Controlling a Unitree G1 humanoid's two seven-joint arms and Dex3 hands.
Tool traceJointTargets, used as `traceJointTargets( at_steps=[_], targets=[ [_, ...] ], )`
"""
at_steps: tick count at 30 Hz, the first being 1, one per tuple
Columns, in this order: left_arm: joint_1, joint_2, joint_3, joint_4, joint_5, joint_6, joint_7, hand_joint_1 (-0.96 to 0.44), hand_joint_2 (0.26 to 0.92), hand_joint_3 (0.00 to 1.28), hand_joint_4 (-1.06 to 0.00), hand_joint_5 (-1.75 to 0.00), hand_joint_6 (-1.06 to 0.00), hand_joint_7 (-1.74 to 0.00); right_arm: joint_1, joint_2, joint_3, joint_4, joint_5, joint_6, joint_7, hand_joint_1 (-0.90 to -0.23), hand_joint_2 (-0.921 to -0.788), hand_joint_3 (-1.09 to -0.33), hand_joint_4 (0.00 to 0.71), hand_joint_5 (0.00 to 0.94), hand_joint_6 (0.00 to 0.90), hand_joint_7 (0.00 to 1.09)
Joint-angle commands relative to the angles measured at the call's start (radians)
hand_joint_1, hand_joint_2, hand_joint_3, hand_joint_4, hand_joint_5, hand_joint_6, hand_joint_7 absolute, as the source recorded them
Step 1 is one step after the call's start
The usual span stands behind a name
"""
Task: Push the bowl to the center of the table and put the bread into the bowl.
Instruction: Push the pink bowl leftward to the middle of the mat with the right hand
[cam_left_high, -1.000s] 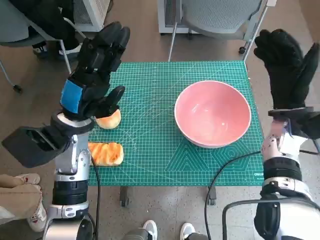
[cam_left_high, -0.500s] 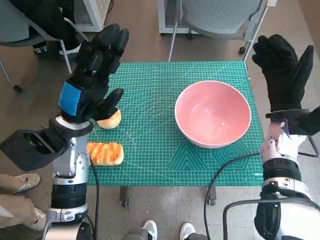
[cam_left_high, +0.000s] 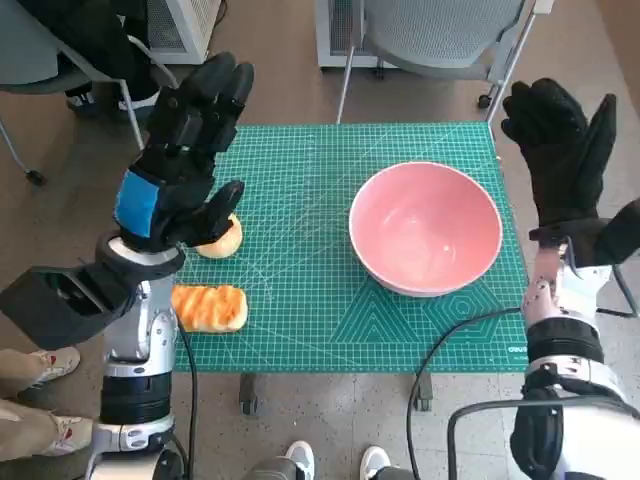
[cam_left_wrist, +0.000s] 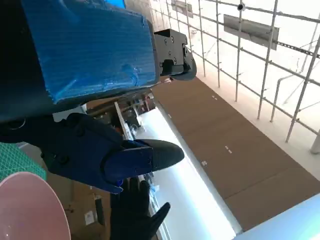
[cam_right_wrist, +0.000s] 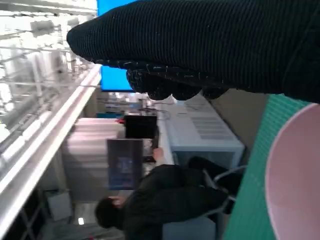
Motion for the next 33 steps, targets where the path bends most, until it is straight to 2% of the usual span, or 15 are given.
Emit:
traceJointTargets(
  at_steps=[1,12,14,18,23,33],
  targets=[
    [0.015,0.011,0.003,-0.027,0.002,0.012,0.01,-0.56,0.921,0.54,-0.08,-0.01,0.0,-0.49,0.026,-0.016,-0.005,0.028,-0.017,0.04,-0.021,-0.631,-0.921,-0.829,0.297,0.002,0.358,0.02],
    [0.035,0.019,0.002,-0.067,0.007,0.033,0.027,-0.55,0.921,0.56,-0.07,-0.01,0.0,-0.47,0.036,-0.028,0.0,0.045,-0.038,0.089,-0.057,-0.611,-0.921,-0.829,0.307,0.006,0.374,0.03],
    [0.042,0.024,0.004,-0.08,0.008,0.045,0.033,-0.55,0.921,0.56,-0.07,-0.01,0.0,-0.47,0.051,-0.042,0.001,0.061,-0.051,0.13,-0.086,-0.613,-0.921,-0.828,0.312,0.007,0.376,0.03],
    [0.051,0.027,0.005,-0.098,0.01,0.057,0.04,-0.55,0.921,0.57,-0.07,-0.02,0.0,-0.47,0.065,-0.051,-0.001,0.069,-0.065,0.165,-0.113,-0.613,-0.921,-0.829,0.325,0.012,0.38,0.03],
    [0.06,0.03,0.005,-0.114,0.01,0.067,0.048,-0.54,0.92,0.58,-0.07,-0.02,0.0,-0.47,0.078,-0.055,-0.002,0.071,-0.074,0.19,-0.131,-0.58,-0.921,-0.857,0.332,0.011,0.381,0.03],
    [0.07,0.034,0.006,-0.129,0.015,0.079,0.061,-0.54,0.914,0.6,-0.07,-0.03,0.0,-0.48,0.095,-0.061,-0.009,0.073,-0.093,0.225,-0.162,-0.565,-0.921,-0.87,0.351,0.015,0.395,0.03]
  ],
)
